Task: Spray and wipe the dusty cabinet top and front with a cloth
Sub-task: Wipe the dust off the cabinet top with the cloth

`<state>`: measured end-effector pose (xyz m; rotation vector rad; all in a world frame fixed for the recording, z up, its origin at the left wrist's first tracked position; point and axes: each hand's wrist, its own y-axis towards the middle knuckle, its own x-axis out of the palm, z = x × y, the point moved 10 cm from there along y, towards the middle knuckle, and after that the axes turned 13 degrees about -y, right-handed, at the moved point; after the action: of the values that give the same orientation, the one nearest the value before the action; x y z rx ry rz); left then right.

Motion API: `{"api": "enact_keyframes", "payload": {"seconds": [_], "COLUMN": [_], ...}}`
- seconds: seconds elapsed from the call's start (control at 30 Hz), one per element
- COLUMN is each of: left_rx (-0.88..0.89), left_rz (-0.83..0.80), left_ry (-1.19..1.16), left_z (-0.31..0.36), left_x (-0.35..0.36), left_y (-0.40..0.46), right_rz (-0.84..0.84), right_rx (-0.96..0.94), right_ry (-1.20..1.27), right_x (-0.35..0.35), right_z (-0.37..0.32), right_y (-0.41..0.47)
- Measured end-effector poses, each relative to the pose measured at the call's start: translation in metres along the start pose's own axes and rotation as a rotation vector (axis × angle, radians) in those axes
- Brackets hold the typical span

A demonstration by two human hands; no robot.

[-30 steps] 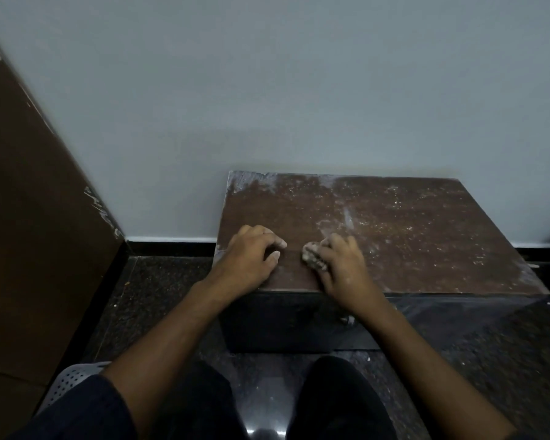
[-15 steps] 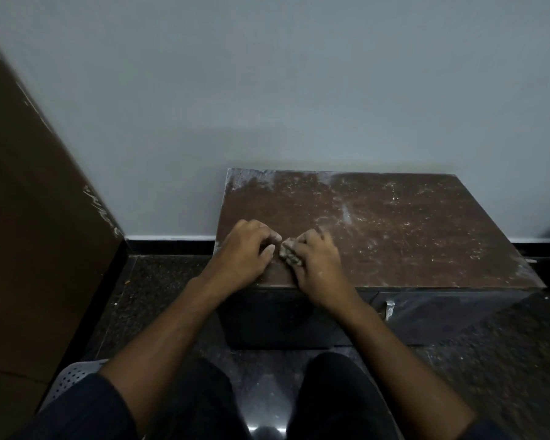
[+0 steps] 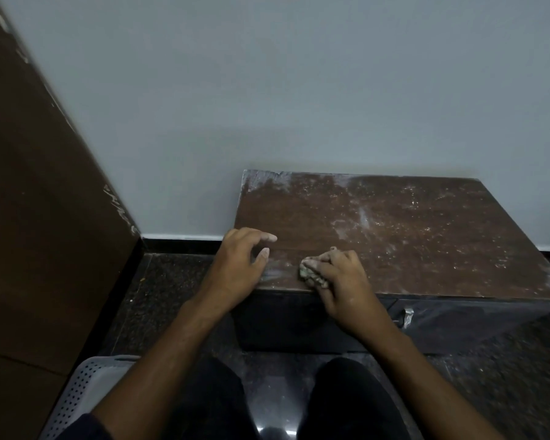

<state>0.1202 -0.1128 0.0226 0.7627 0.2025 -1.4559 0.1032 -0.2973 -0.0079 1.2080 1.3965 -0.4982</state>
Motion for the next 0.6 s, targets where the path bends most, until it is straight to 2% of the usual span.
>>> {"api": "enact_keyframes", "payload": {"seconds": [0.07, 0.13, 0.23, 0.3, 0.47, 0.53, 0.6], "left_rx": [-0.018, -0.047, -0.086, -0.088, -0.08, -0.078, -0.055], "left_rz": [0.028, 0.066, 0.079, 0.059, 0.049, 0.047, 0.038], "left_ry": [0.0, -0.002, 0.014, 0.022, 0.032, 0.029, 0.02], "left_z": [-0.004, -0.009, -0.011, -0.01, -0.015, -0.017, -0.017], "left_x": [-0.007, -0.014, -0.018, -0.016, -0.019, -0.022, -0.026], "left_y": [-0.002, -0.006, -0.011, -0.014, -0.022, -0.023, -0.026], "right_rz": [0.015, -0.009, -0.07, -0.067, 0.006, -0.007, -0.056], "right_rx": [0.126, 0.168, 0.024, -0.074, 0.084, 0.057, -0.051], "right_ry": [-0.041, -0.088, -0.051, -0.041, -0.067, -0.066, -0.018], "right_x": [-0.003, 0.002, 0.017, 0.019, 0.012, 0.015, 0.02], "right_z": [0.016, 0.003, -0.043, -0.051, -0.016, -0.031, -0.046], "right_y": [0.016, 0.026, 0.024, 0.018, 0.043, 0.042, 0.027]}}
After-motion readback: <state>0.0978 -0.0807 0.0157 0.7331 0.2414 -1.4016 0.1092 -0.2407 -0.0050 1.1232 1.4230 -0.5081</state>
